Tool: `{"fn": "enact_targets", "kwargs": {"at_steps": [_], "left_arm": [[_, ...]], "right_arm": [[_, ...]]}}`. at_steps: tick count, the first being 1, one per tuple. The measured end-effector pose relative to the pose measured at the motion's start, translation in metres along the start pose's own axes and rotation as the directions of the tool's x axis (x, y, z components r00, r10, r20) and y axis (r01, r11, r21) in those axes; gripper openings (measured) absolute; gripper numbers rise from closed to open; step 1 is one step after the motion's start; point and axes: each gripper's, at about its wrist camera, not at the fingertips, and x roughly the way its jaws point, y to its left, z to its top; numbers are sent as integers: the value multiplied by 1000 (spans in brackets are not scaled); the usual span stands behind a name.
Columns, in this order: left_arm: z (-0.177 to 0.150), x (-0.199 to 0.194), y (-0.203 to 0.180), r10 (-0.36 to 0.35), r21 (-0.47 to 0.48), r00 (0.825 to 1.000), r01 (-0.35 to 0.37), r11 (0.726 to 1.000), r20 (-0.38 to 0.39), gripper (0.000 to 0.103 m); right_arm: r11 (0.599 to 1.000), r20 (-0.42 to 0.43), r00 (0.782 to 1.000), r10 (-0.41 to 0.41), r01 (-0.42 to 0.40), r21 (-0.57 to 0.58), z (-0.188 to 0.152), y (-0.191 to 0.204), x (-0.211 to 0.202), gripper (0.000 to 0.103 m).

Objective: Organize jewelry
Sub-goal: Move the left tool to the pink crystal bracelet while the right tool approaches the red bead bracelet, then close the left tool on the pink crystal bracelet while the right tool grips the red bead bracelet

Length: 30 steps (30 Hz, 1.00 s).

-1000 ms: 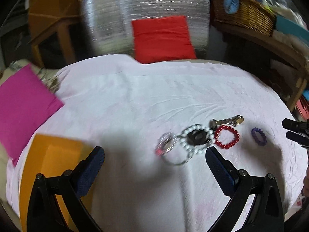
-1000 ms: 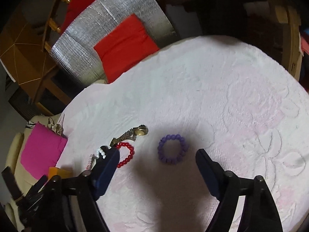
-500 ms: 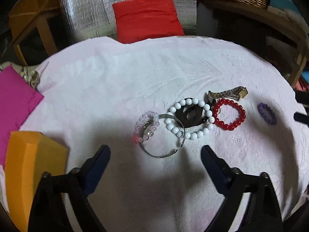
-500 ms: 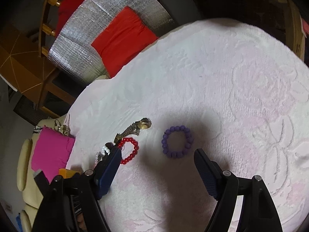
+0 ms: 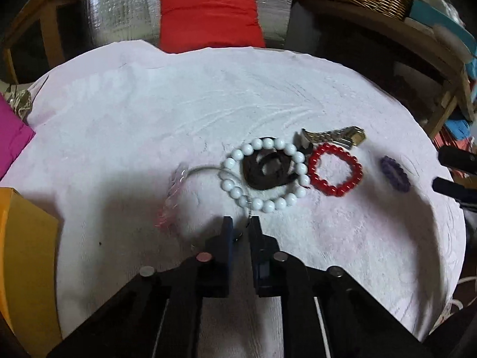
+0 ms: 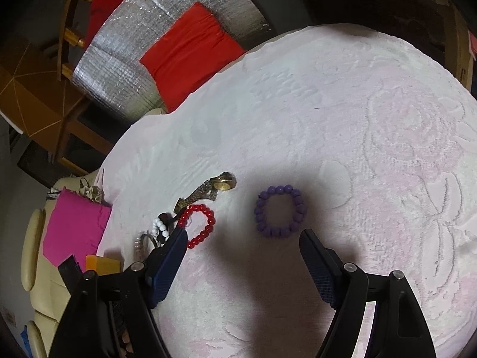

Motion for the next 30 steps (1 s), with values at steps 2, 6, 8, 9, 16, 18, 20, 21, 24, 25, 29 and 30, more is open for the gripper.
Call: {"fn": "enact_targets", "kwargs": {"at_steps": [2,6,8,9,16,18,20,21,24,25,29,30], "left_arm": [[-5,-9,0,-40,-4,999,40,999,1,5],[-25,-32,2,-108,-9,994,108,994,-7,4],[-36,-46,3,-125,-1,992,125,992,10,4],[-41,-53,4,-133,4,991,133,991,19,4],[-56,-90,25,-147,-57,985,152,987,87,55],[-51,-93,33,-129,-69,987,136,988,92,55],[-41,-87,40,-100,-80,993,106,991,69,55],[-36,-83,43,-105,-86,993,110,990,61,55],[-25,-65,53,-127,-135,991,131,982,36,55],[-22,-58,54,-133,-145,991,135,980,24,55],[-16,-37,47,-108,-126,994,106,986,-3,55],[-16,-34,44,-94,-112,996,93,989,-7,52]], "right_arm": [[1000,-3,1000,5,-5,-10,-2,5,2,80],[999,-11,1000,18,-19,-39,-6,18,8,80],[998,-20,999,28,-29,-52,-9,26,12,80],[998,-26,999,30,-32,-59,-10,30,14,80],[993,-64,997,36,-43,-107,-19,55,34,80],[992,-78,996,43,-52,-117,-20,61,42,80],[990,-96,994,48,-60,-131,-21,68,51,80],[988,-101,994,42,-57,-147,-22,74,56,80],[983,-103,994,35,-53,-177,-25,84,61,80],[982,-103,994,39,-57,-181,-26,86,61,80],[982,-102,993,56,-74,-175,-23,87,64,80],[983,-109,992,61,-79,-166,-21,86,66,80]]}}
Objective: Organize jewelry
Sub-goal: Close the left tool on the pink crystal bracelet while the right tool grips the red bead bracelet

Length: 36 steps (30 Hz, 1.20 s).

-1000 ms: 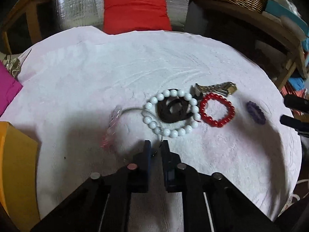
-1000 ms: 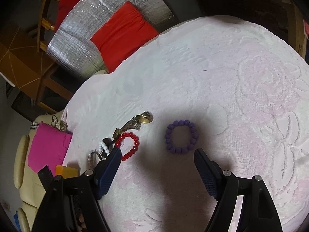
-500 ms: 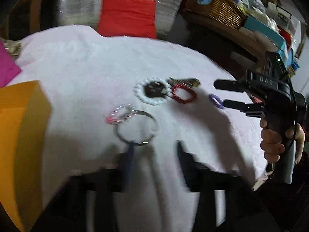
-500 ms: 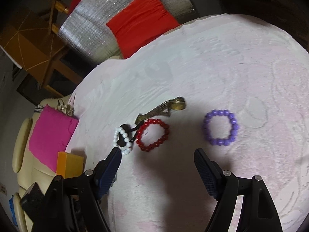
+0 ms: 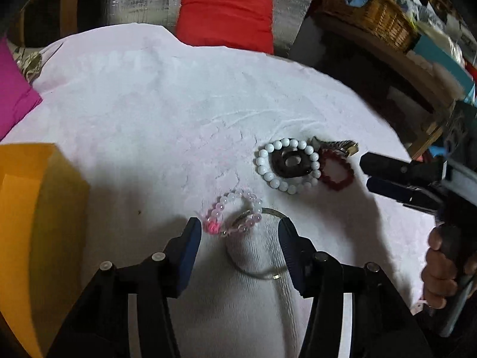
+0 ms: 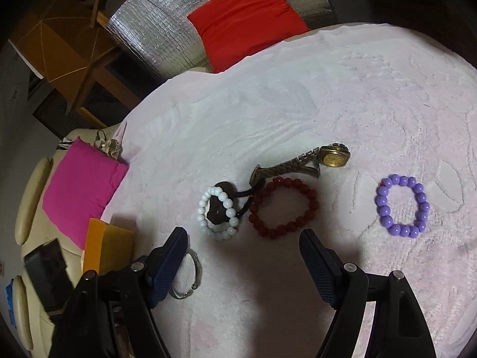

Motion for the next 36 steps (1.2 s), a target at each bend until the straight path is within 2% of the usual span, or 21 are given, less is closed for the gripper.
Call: {"fn": "enact_targets", "kwargs": {"at_steps": [2,4,6,8,10,11,12,20,22,25,26,27,28,30,36], "left_arm": [[1,6,-3,14,29,1000,-14,999,-4,41],[1,9,-8,29,64,1000,-29,998,-4,37],[1,11,-10,54,88,999,-53,995,-4,24],[3,12,-9,49,89,999,-49,995,-5,13],[5,11,-8,54,97,999,-54,994,-1,12],[5,10,-9,57,103,998,-56,993,0,5],[5,10,-10,59,112,998,-59,992,-1,3],[8,-4,-11,57,120,997,-62,991,42,3],[8,-6,-11,54,125,997,-59,990,48,3],[6,-6,-11,51,134,998,-56,989,43,3],[6,-4,-11,50,136,998,-55,989,35,4],[5,-1,-12,51,137,998,-54,989,25,8],[4,1,-12,53,137,998,-55,989,15,12],[1,3,-13,60,134,998,-60,989,10,37],[0,7,-19,52,145,999,-53,988,11,39]], "right_arm": [[999,-13,1000,19,-19,26,3,-3,5,80],[997,-16,998,53,-52,50,7,-6,9,78],[994,-24,995,95,-93,61,12,-5,15,69],[991,-30,993,118,-116,74,15,-5,20,63],[989,-31,992,120,-116,96,19,-8,27,62],[988,-29,992,119,-116,104,21,-9,30,62],[987,-27,992,120,-117,110,24,-11,33,60],[991,-64,992,107,-101,91,31,-2,63,55],[996,-71,994,80,-76,57,31,4,66,48],[1000,-71,997,-7,5,-30,28,14,68,36],[998,-67,997,-30,26,-55,27,17,69,27],[996,-64,997,-50,45,-73,26,18,69,21],[996,-64,996,-56,51,-78,26,17,68,20],[996,-59,997,-53,48,-76,26,15,64,20],[1000,-28,999,15,-15,-25,31,-1,39,20]]}}
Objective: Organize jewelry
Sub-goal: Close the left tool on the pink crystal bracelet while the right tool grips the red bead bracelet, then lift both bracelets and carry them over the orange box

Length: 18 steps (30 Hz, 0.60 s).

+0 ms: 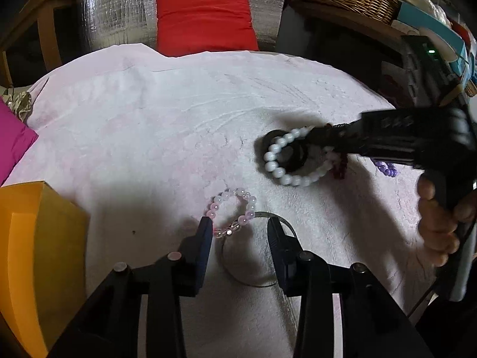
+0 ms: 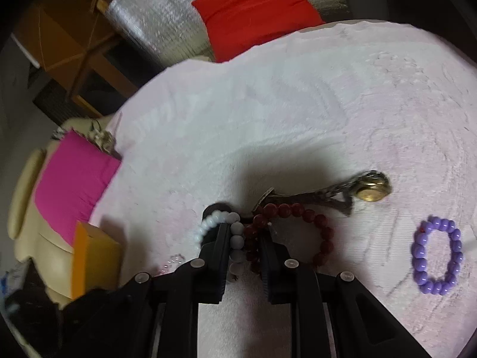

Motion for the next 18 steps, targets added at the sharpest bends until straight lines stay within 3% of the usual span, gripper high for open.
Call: {"fn": "enact_targets", "kwargs": {"at_steps": [2,3,6,11,18], "left_arm": [[0,5,0,-2,0,1000,2,1000,-14,34],[1,8,0,4,-1,1000,-4,1000,-18,24],[2,11,3,12,-14,1000,-12,1000,-27,7],[3,3,-1,36,0,999,-36,999,-11,3],[13,-9,-8,36,26,999,-37,999,29,5]], "right_arm": [[999,15,999,32,-33,28,1,-8,-9,19],[998,28,998,50,-51,45,2,-13,-15,19],[993,52,995,80,-84,80,4,-23,-25,19],[988,63,992,105,-112,103,5,-27,-33,18],[982,84,986,146,-154,106,3,-27,-46,18]]}}
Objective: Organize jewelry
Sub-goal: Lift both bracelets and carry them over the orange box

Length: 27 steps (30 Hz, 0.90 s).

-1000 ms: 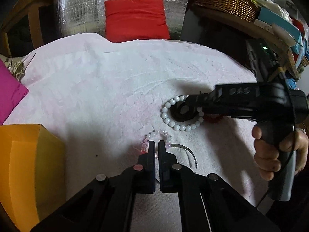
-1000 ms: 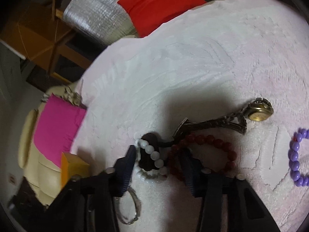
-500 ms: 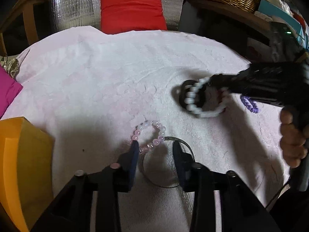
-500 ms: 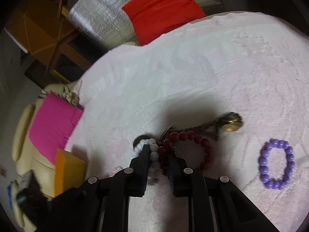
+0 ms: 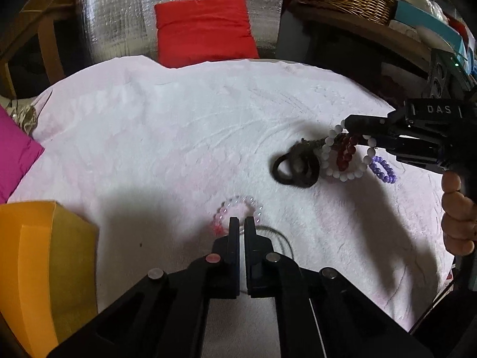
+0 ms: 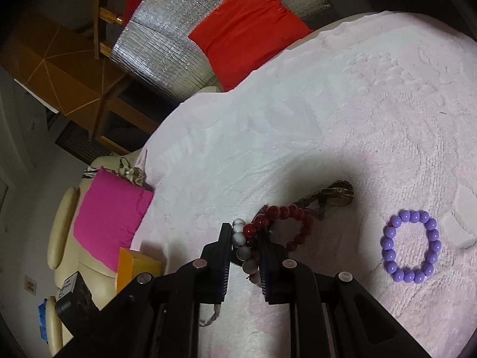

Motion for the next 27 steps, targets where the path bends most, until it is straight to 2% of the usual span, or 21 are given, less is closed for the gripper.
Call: {"fn": "enact_targets", "kwargs": {"at_steps": [1,3,4,9,10,12,15,22,27], "left_arm": [[2,3,-2,5,-2,1000,-5,1000,-13,10],[7,11,-6,1,-5,999,-1,1000,-38,36],[9,15,-10,7,1,999,-7,1000,-44,37],[17,40,-27,52,64,992,-45,997,-118,35],[17,45,-29,74,73,987,-65,995,-141,31],[19,49,-29,74,76,986,-63,995,-150,11],[23,46,-27,72,52,986,-65,997,-150,7],[25,2,-16,44,-3,999,-44,999,-18,7],[19,-51,1,31,-80,995,-23,997,94,7]], "right_arm": [[1000,5,1000,-1,1,-3,-1,-2,-4,18],[1000,9,1000,-2,2,-3,-1,-4,-7,18],[1000,9,1000,-4,4,-2,-2,-4,-7,18],[1000,18,1000,-9,9,2,-1,-7,-10,18],[1000,18,1000,-8,8,5,0,-8,-11,18],[1000,21,1000,-7,7,6,0,-7,-11,18],[1000,25,1000,-6,6,-5,1,-4,-11,18],[999,39,999,27,-26,-41,-3,9,-15,18],[994,50,996,74,-70,-88,-13,34,-20,18]]}}
